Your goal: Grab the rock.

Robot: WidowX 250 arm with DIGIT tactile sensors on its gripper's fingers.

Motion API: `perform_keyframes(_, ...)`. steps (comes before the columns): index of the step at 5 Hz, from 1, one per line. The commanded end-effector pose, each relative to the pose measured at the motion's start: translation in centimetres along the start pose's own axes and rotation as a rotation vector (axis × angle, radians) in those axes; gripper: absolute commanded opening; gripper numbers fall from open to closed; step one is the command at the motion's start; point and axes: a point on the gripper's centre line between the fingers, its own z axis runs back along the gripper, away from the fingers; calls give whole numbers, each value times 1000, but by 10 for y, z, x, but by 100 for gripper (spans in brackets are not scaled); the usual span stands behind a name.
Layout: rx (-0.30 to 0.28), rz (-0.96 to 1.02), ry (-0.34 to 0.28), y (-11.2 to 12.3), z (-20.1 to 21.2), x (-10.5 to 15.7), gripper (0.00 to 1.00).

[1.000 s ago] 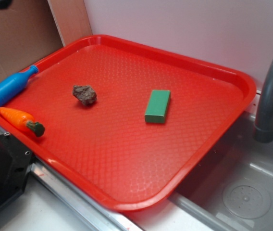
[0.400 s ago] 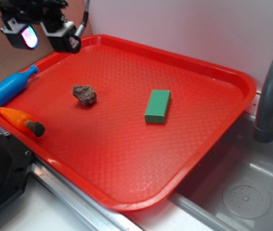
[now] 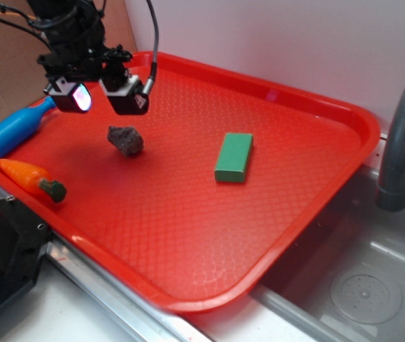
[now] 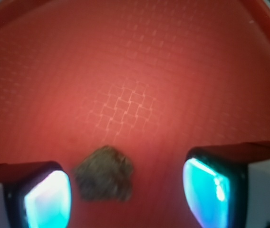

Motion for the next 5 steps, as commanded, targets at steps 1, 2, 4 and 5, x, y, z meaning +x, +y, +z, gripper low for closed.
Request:
perform_keyframes(1,14,-73,104,-17,-31,-11,100)
perform_keyframes(2,27,-72,130,-18,-37,-12,100)
perform_keyframes(4,48,-122,131,-34,-27,-30,0)
perform_keyframes(5,57,-135,143,-36,-26,-37,0)
